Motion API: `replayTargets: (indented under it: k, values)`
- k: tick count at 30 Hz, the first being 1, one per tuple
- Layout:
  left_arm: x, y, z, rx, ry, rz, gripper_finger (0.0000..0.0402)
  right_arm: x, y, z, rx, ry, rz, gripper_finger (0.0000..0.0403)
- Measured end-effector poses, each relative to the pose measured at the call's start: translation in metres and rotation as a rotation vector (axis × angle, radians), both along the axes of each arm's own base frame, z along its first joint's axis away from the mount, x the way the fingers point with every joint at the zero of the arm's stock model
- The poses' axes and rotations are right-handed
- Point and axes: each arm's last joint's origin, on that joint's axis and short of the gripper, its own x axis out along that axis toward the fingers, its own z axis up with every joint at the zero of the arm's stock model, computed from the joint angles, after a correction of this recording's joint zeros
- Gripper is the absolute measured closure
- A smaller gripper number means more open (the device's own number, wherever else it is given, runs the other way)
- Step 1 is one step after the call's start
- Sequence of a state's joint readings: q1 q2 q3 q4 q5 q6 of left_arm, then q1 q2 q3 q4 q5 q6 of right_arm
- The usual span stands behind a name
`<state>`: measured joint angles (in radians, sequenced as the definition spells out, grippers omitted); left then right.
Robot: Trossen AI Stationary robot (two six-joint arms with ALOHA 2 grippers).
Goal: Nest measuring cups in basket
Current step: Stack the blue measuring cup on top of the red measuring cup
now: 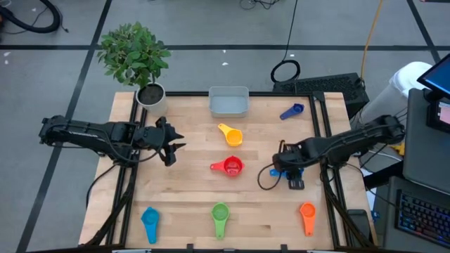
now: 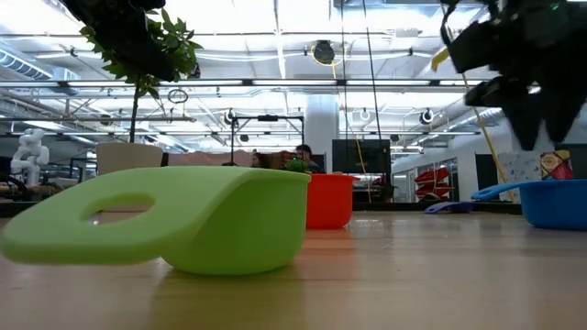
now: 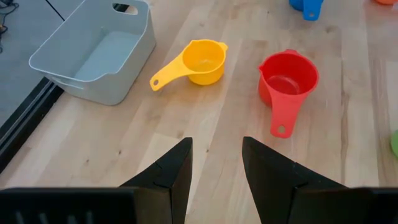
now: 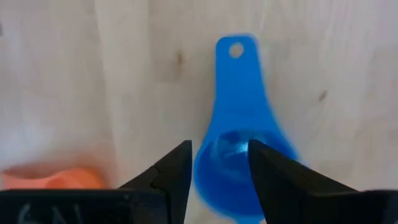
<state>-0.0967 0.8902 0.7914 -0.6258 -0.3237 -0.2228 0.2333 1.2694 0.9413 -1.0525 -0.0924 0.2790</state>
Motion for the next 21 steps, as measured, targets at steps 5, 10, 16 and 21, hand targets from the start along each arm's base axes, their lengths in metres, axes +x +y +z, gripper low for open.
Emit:
replayTargets:
  k: [5,10,16,21]
  values:
    - [0.0,0.0,0.0,-0.004,-0.002,0.003,0.0257,-0.007,0.015,0.002,0.027,0.019,-0.048,0.0252]
    - [0.0,0.0,0.0,0.001,-0.001,0.0,0.0256,-0.009,0.025,-0.001,0.008,0.034,-0.068,0.0252]
    - [0.0,0.0,0.0,0.001,-0.001,-0.001,0.0257,-0.007,0.027,-0.007,-0.034,0.033,-0.094,0.0252]
    - [0.0,-0.002,0.0,0.002,-0.001,-0.011,0.0257,-0.013,0.026,-0.03,-0.018,0.049,-0.157,0.0252]
